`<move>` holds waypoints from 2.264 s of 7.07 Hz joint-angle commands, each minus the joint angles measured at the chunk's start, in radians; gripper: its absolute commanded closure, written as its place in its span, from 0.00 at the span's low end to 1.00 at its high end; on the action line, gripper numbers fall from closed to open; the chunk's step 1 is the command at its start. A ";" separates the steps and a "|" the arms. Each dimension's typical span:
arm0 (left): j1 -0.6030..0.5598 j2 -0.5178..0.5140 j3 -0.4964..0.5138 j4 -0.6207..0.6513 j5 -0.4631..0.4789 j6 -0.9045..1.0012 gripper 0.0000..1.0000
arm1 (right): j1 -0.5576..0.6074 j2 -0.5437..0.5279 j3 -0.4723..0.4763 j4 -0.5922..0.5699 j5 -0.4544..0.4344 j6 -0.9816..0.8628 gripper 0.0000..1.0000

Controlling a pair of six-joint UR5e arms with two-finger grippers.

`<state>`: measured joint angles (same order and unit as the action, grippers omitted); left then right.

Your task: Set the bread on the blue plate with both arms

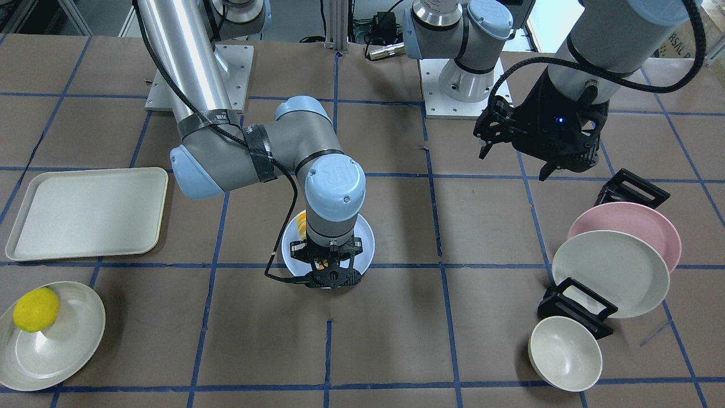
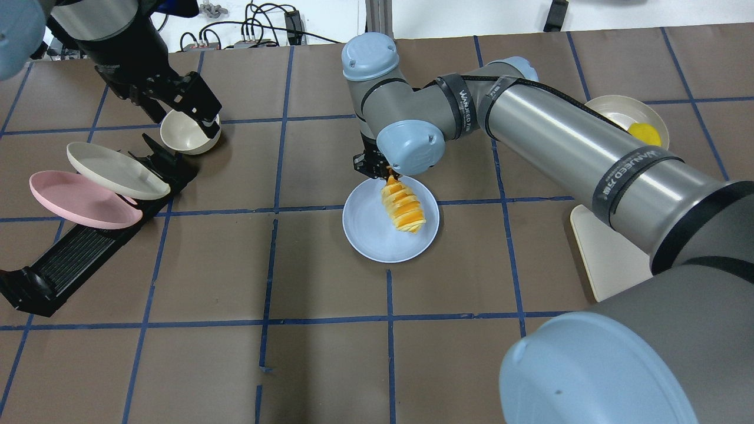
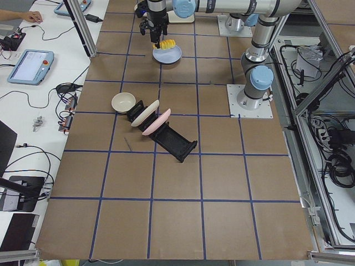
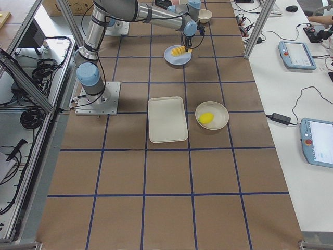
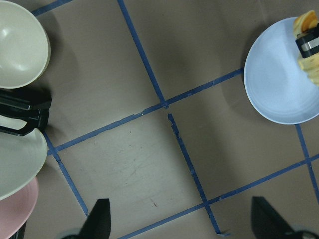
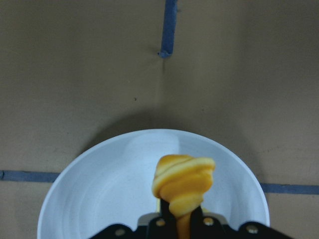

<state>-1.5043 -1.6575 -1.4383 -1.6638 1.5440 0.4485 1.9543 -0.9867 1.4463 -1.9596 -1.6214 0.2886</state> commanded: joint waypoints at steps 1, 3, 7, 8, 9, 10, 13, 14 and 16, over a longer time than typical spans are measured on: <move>0.003 0.022 -0.005 0.016 0.015 0.012 0.00 | 0.001 0.013 0.000 -0.010 0.000 0.015 0.94; 0.009 0.010 -0.017 0.068 -0.014 0.013 0.00 | 0.001 0.023 -0.003 -0.016 0.046 0.020 0.41; 0.003 0.025 -0.005 0.059 -0.154 -0.080 0.00 | 0.000 0.023 -0.003 -0.016 0.044 0.018 0.21; -0.001 0.038 -0.011 0.053 -0.077 -0.074 0.00 | -0.005 0.016 -0.006 -0.013 0.046 0.018 0.15; -0.004 0.048 -0.017 0.065 0.015 -0.017 0.00 | -0.008 0.010 -0.013 -0.015 0.034 0.008 0.00; -0.001 0.048 -0.020 0.068 0.013 0.005 0.00 | -0.018 -0.015 -0.015 -0.001 0.032 0.004 0.00; 0.002 0.056 -0.054 0.085 0.019 0.012 0.00 | -0.137 -0.149 -0.023 -0.001 0.029 -0.135 0.00; 0.001 0.070 -0.059 0.090 0.016 -0.025 0.00 | -0.203 -0.223 -0.049 0.058 0.043 -0.135 0.00; -0.026 0.073 -0.060 0.090 0.018 -0.190 0.00 | -0.267 -0.286 -0.084 0.124 0.031 -0.141 0.00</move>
<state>-1.5145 -1.5870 -1.4956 -1.5748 1.5627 0.3532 1.7281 -1.2373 1.3820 -1.8550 -1.5834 0.1549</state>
